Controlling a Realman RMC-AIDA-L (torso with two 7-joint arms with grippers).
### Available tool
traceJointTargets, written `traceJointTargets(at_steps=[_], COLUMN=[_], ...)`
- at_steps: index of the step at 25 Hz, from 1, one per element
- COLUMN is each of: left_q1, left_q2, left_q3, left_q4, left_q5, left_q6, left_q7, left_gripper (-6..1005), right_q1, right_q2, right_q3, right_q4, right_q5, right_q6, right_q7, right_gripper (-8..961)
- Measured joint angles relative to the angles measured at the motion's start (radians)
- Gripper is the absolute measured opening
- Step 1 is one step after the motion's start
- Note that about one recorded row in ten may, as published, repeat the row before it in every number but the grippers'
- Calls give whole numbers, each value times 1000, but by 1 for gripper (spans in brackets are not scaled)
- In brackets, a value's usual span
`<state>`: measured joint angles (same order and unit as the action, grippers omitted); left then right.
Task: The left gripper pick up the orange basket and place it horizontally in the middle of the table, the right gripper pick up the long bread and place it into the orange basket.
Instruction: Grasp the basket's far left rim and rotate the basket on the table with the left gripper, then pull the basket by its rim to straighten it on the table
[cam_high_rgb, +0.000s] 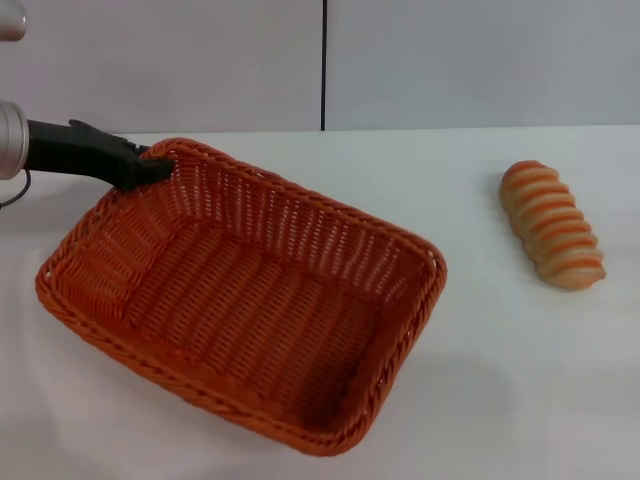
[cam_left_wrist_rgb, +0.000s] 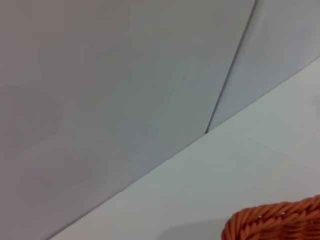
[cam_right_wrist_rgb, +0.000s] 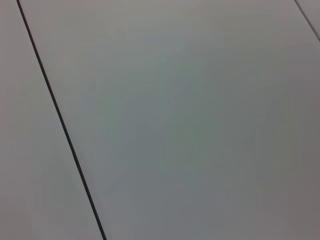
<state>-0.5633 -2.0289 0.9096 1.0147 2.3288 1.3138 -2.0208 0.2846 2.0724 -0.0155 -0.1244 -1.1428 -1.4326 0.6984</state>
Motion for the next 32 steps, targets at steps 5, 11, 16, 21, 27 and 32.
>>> traceJointTargets(at_steps=[5,11,16,21,27,32], left_q1=[0,-14,-24,-3,74,96], left_q2=[0,7,8,17,16,18], left_q3=[0,-59,-115,-328,-342,-347], left_q4=[2,3,3,-2,-12,-25], left_q5=[-3,-14,-15,-63,-107,-117], left_q6=[9,66,103,199,221,274], left_q7=[-3,-112,-135,-240,-274,-281], left_gripper=[229,207,200,193,193,192], right_q1=[1,1,1,0,-2,7], right_q2=[0,0,-1,-2,-2,-4], right_q3=[0,0,0,0,7,3], right_q4=[0,0,0,0,-4,-6], right_q5=[0,0,0,-1,-1,-1], right_q6=[1,3,3,4,11,23], right_q7=[3,2,4,3,0,-1], right_gripper=[608,608,608,608,608,608])
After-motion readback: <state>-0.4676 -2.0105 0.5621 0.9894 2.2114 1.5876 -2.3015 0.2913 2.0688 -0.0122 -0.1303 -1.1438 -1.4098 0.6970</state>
